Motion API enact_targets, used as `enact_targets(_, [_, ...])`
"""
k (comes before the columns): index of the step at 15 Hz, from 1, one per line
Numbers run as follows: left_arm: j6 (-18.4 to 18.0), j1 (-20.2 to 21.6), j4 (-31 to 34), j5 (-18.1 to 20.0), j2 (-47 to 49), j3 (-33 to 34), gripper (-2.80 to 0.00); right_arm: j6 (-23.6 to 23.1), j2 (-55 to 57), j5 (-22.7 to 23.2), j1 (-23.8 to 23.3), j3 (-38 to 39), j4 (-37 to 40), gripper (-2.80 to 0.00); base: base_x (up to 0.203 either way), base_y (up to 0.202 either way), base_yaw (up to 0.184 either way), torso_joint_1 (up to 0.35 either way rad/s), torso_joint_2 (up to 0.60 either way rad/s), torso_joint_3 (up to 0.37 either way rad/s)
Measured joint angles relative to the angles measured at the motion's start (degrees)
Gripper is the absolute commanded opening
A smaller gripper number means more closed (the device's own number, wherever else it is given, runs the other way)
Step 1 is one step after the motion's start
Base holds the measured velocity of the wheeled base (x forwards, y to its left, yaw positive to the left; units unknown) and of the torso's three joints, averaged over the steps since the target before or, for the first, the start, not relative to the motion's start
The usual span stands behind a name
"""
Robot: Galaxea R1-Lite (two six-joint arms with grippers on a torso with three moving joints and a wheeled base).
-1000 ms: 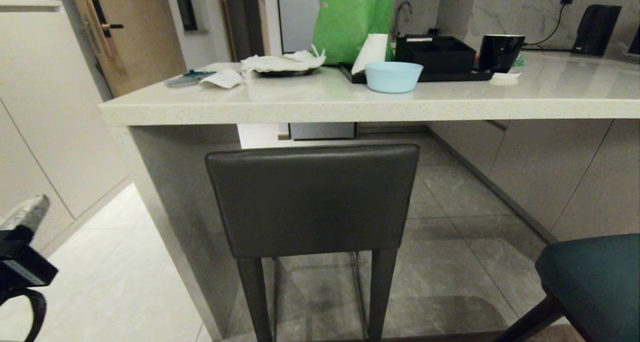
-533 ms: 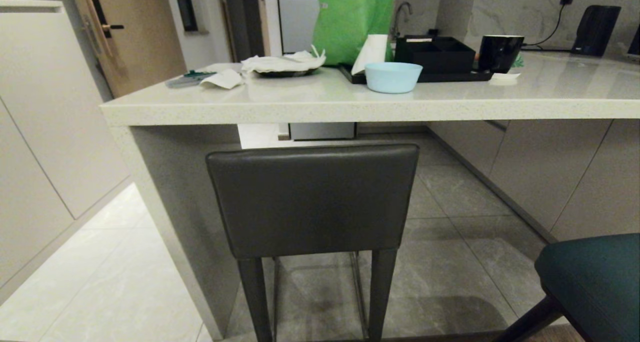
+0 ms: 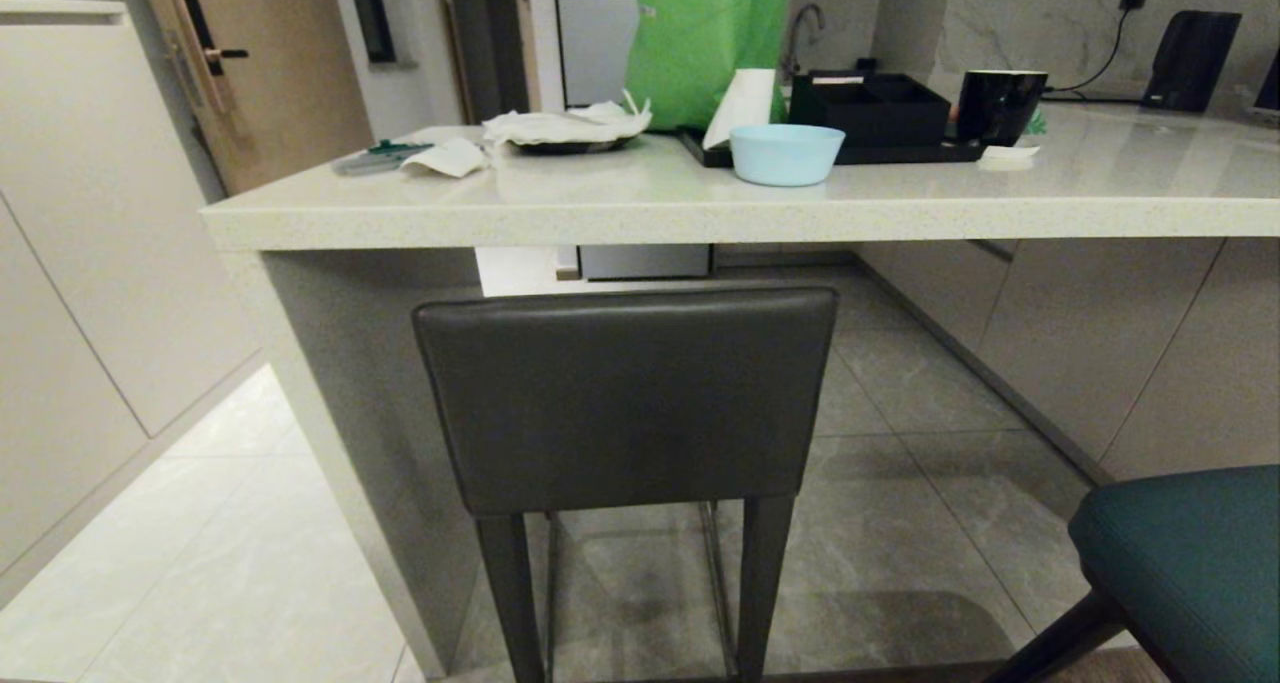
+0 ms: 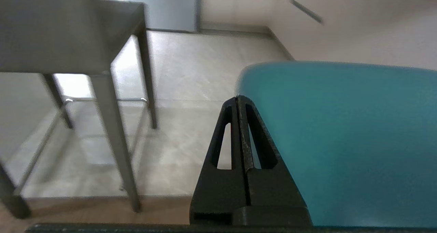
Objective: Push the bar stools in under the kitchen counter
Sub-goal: Push the blue chair back under the dining table
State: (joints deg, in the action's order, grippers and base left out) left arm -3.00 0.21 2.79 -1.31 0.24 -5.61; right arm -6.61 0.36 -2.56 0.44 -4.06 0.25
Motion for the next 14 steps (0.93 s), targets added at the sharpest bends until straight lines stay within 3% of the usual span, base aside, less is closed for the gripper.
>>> enact_targets(2, [0.2,0.0,-8.3,3.3,-0.3,3.3,-2.8,-0.5,-0.4,2.8,0.0,2.9,-4.0,-2.8,0.0,0.0,0.0,0.0,0.0,0.0])
enact_targets(3, [-0.1,0.0,-11.4,5.4,-0.3,4.4,-2.8,-2.0,-0.5,4.2,0.0,3.5,-2.3,-2.8,0.0,0.0,0.0,0.0,0.0,0.0])
enact_targets(5, [-2.5,0.0,-8.9,4.9,-0.4,5.2,-2.8,-3.0,-0.5,5.9,0.0,3.8,0.4,-2.8,0.0,0.0,0.0,0.0,0.0,0.0])
enact_targets(7, [-3.1,0.0,-2.9,2.7,-0.4,5.5,-2.8,-0.6,-0.5,5.0,0.0,3.9,0.3,-2.8,0.0,0.0,0.0,0.0,0.0,0.0])
enact_targets(10, [-2.7,0.0,-2.7,2.5,-0.4,5.6,-2.8,4.6,-0.5,2.7,0.0,4.0,0.1,-2.8,0.0,0.0,0.0,0.0,0.0,0.0])
enact_targets(14, [-2.0,0.0,-2.7,2.5,-0.4,5.6,-2.8,4.1,-0.5,2.8,0.0,4.0,0.1,-2.8,-0.109,0.0,0.0,0.005,0.0,0.002])
